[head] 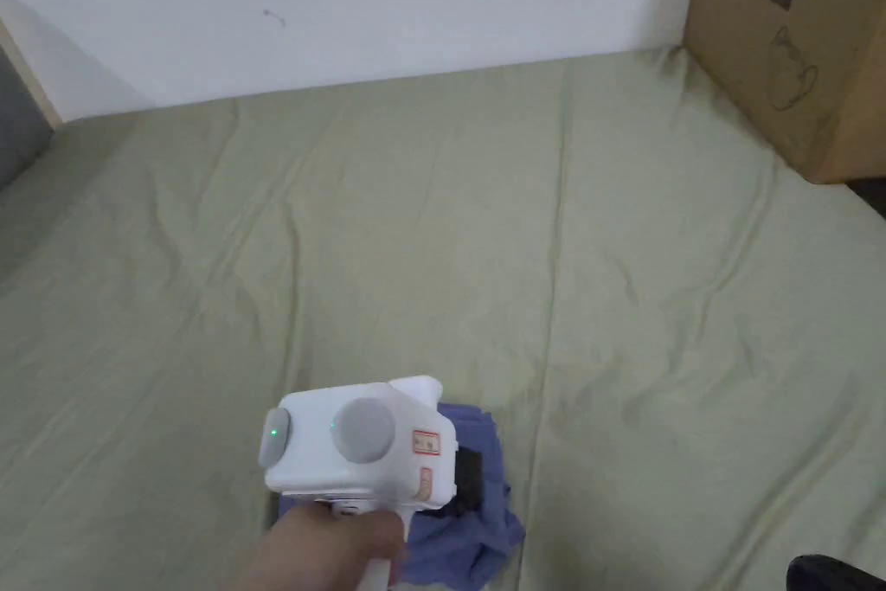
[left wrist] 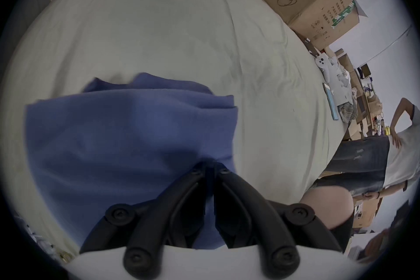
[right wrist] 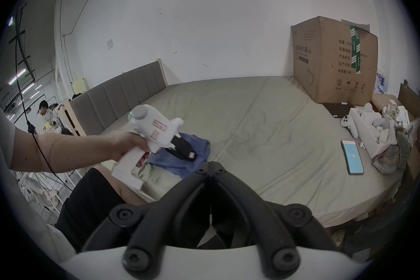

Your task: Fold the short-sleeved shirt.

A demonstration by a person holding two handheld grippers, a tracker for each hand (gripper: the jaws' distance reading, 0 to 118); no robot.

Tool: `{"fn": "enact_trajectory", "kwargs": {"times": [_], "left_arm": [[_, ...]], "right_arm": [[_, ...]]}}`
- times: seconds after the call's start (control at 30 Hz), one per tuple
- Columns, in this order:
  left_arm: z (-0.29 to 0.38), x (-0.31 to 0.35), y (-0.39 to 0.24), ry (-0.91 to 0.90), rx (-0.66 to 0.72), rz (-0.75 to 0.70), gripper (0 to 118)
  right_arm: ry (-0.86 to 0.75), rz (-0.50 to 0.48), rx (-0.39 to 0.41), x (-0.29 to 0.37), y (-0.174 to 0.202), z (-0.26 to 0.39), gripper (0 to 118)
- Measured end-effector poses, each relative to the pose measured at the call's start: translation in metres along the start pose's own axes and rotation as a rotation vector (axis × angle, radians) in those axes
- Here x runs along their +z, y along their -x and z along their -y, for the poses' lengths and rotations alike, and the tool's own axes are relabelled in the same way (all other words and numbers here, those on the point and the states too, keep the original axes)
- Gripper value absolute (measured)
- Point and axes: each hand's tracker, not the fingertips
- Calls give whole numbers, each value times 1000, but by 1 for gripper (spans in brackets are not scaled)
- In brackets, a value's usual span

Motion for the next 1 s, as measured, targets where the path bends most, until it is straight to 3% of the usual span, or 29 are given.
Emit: {"fn": "enact_trajectory", "kwargs": {"times": [0.07,0.2,0.33,0.47,0.6,0.67,0.7,0.73,0.83,0.87,0.9,1.0], "left_arm": [[-3,1,-11,-10,20,50,8],[-9,46,1,-130,66,287,7],[4,118,45,-290,40,283,7],[31,154,115,-338,92,265,7],[51,151,186,-319,152,271,8],[61,143,212,-310,258,293,9],[64,137,219,-305,303,301,23],[66,131,226,-301,321,311,44],[59,105,236,-236,294,370,67],[57,96,234,-219,284,389,84],[53,86,230,-203,270,394,93],[42,56,220,-180,234,383,94]], "right_arm": [[1,-2,-5,-6,3,-3,0],[33,-38,-5,-39,13,-10,0],[100,-128,28,-125,30,-14,0],[254,-194,-26,-248,42,0,0],[426,-88,-3,-333,39,22,0],[441,-106,-6,-342,29,32,0],[419,-124,-7,-339,23,33,0],[408,-142,-10,-334,19,33,0],[413,-134,4,-333,11,32,0],[415,-138,-8,-331,10,32,0],[417,-147,-38,-332,6,32,0],[415,-156,-59,-333,4,34,0]]}}
